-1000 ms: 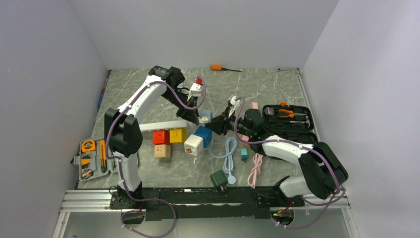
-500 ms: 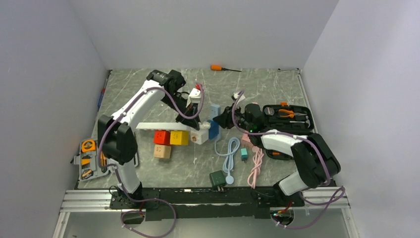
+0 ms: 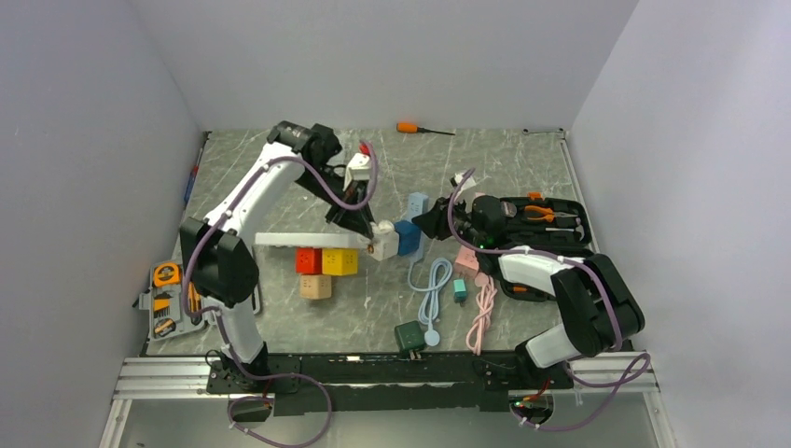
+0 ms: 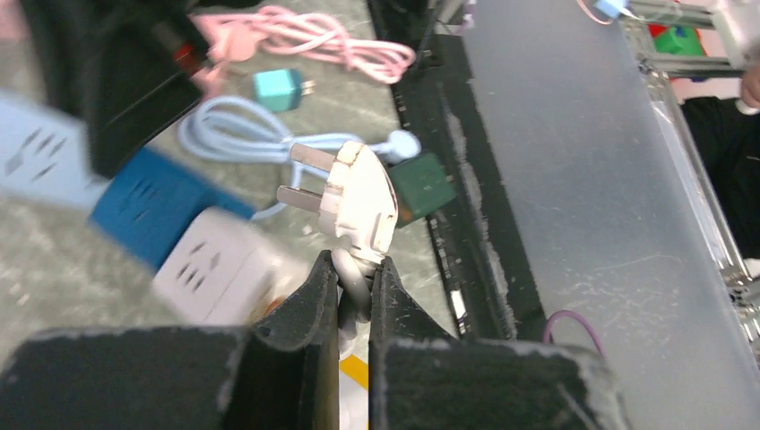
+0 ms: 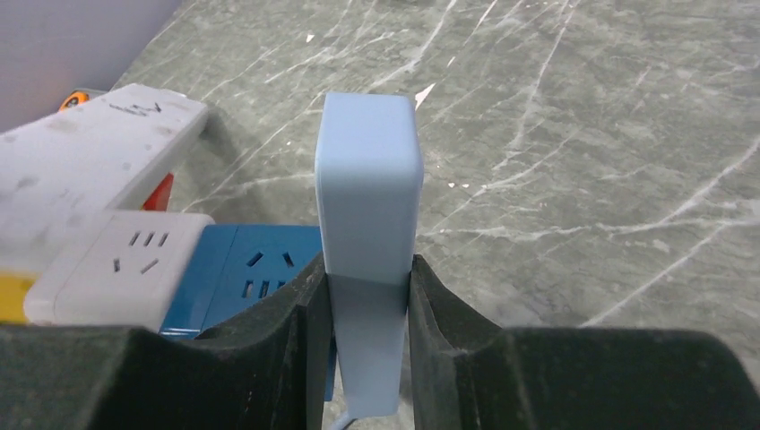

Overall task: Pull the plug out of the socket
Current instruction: Place the plug at the center of the board.

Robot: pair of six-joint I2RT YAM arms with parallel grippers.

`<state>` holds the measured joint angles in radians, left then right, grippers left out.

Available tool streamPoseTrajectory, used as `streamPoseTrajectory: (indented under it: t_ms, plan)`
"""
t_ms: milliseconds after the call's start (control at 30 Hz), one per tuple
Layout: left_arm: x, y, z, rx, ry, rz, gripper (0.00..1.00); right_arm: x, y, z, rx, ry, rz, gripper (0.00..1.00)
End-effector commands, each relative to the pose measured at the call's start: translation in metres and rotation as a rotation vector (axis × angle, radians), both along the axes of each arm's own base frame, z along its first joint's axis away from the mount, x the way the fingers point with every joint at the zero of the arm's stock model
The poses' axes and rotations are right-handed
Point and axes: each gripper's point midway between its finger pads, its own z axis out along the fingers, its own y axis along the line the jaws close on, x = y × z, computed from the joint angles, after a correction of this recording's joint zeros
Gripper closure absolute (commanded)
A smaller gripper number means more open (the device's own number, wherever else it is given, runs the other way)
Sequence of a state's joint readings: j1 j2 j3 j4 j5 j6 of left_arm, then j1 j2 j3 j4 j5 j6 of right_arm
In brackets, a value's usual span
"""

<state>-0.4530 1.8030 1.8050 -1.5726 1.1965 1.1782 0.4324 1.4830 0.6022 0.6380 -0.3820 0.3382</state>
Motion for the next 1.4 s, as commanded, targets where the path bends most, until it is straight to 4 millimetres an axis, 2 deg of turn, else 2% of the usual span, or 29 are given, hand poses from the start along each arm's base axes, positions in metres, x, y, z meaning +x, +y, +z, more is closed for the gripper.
streamPoseTrajectory:
  t_ms: [0, 67, 200, 567, 700, 833, 933, 1033, 1067, 1167, 1233, 1367]
  plan:
    - [0.055, 0.024, -0.002, 0.006, -0.066, 0.114, 1.00, -0.009, 0.003, 0.034, 0.044, -0.131, 0.061, 1.00]
    - [0.070, 0.035, -0.012, 0.034, -0.069, 0.147, 1.00, -0.012, 0.002, 0.034, 0.055, -0.130, 0.058, 1.00]
    - [0.082, 0.045, -0.039, 0.092, -0.064, 0.170, 1.00, -0.019, 0.003, 0.038, 0.084, -0.129, 0.081, 1.00]
    - [0.146, 0.033, -0.093, 0.199, -0.115, 0.333, 1.00, -0.035, 0.004, 0.061, 0.140, -0.154, 0.117, 1.00]
    - [0.168, 0.031, -0.115, 0.271, -0.140, 0.410, 1.00, -0.043, 0.004, 0.069, 0.164, -0.157, 0.129, 1.00]
    - [0.186, 0.032, -0.145, 0.406, -0.168, 0.485, 0.99, -0.047, 0.003, 0.074, 0.192, -0.157, 0.127, 1.00]
    - [0.198, 0.033, -0.158, 0.463, -0.174, 0.555, 0.88, -0.048, 0.003, 0.077, 0.203, -0.155, 0.130, 1.00]
    - [0.200, 0.028, -0.159, 0.458, -0.147, 0.585, 0.62, -0.048, 0.003, 0.079, 0.204, -0.152, 0.128, 1.00]
    - [0.199, 0.026, -0.157, 0.448, -0.141, 0.583, 0.43, -0.048, 0.003, 0.078, 0.198, -0.149, 0.126, 1.00]
    - [0.191, 0.020, -0.147, 0.409, -0.129, 0.555, 0.04, -0.047, 0.003, 0.079, 0.189, -0.148, 0.124, 1.00]
    - [0.186, 0.017, -0.135, 0.387, -0.117, 0.543, 0.01, -0.046, 0.001, 0.078, 0.182, -0.147, 0.113, 1.00]
    - [0.171, 0.019, -0.097, 0.344, -0.133, 0.524, 0.00, -0.045, -0.001, 0.083, 0.177, -0.149, 0.099, 1.00]
